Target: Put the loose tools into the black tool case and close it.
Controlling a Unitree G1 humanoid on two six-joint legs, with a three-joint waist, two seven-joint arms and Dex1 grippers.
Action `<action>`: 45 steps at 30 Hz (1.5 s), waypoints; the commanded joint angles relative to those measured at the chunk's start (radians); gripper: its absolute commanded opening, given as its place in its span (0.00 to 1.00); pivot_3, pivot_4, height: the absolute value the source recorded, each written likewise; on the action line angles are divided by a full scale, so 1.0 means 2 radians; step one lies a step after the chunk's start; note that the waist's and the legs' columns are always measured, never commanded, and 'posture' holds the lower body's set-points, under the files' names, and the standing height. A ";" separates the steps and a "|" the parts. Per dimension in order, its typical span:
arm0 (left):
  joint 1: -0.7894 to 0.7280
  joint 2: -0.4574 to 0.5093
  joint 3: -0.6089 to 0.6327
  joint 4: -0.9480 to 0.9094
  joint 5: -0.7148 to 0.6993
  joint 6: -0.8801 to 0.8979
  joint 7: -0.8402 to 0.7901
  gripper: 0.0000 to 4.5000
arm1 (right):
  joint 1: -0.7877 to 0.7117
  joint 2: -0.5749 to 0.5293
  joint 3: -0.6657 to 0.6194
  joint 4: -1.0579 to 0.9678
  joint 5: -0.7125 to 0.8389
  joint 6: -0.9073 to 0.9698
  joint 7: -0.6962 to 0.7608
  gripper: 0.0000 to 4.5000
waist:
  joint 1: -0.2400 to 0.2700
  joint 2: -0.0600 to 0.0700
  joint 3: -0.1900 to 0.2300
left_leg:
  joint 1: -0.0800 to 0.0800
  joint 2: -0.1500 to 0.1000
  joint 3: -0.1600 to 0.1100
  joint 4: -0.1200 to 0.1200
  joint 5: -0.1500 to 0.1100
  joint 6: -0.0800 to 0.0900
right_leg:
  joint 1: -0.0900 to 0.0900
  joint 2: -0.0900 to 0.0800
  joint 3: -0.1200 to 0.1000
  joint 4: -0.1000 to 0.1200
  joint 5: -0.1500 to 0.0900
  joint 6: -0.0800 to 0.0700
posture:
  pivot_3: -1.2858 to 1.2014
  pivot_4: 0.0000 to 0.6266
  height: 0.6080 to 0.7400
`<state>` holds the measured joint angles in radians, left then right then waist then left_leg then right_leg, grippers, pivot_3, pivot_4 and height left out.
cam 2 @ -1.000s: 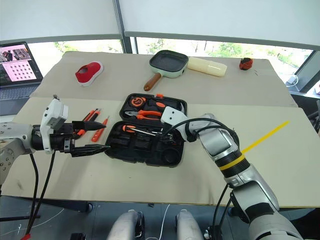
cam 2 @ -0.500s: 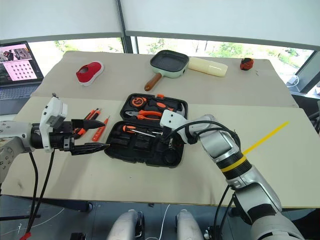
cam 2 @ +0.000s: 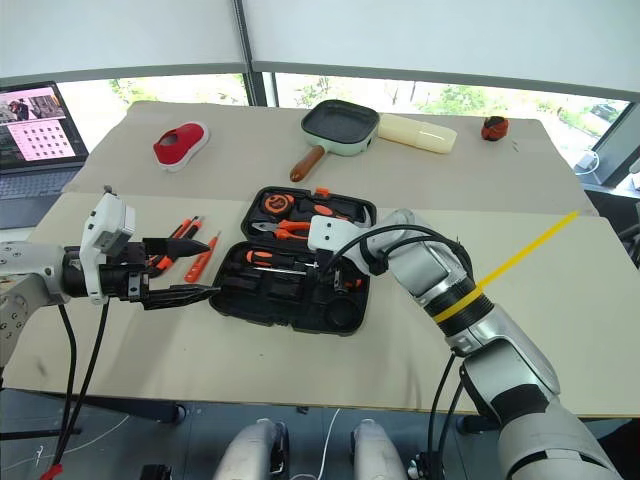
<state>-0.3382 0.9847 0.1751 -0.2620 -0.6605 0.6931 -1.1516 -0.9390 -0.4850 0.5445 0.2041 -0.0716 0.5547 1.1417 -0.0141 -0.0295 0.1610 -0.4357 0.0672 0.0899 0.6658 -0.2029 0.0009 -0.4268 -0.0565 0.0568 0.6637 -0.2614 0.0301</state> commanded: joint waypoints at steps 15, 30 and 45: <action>0.003 0.003 0.010 -0.013 0.000 -0.013 0.000 1.00 | -0.002 0.036 -0.068 -0.031 0.023 0.080 -0.024 0.58 | -0.004 0.000 0.000 | 0.000 0.000 0.000 0.000 0.000 0.000 | 0.000 0.000 0.000 0.000 0.000 0.000 | 0.52 0.24 1.00; -0.004 0.004 0.003 -0.004 0.007 -0.022 -0.008 1.00 | 0.063 0.031 -0.072 -0.115 0.052 0.115 -0.057 0.01 | 0.000 0.000 0.000 | 0.000 0.000 0.000 0.000 0.000 0.000 | 0.000 0.000 0.000 0.000 0.000 0.000 | 0.52 0.24 1.00; 0.000 0.004 0.004 -0.007 0.007 -0.022 -0.007 1.00 | 0.063 0.048 -0.039 -0.058 0.027 0.066 -0.091 0.01 | -0.004 0.000 0.000 | 0.001 0.001 0.000 0.000 0.000 0.000 | 0.000 0.001 0.000 0.000 0.000 0.000 | 0.52 0.24 1.00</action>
<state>-0.3238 0.9849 0.1742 -0.2608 -0.6469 0.6594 -1.1623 -0.8053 -0.3990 0.4516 0.0572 0.0123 0.7008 0.9906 -0.0222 -0.0301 0.1608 -0.4325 0.0684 0.0898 0.6652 -0.2026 0.0003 -0.4251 -0.0554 0.0567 0.6644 -0.2612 0.0293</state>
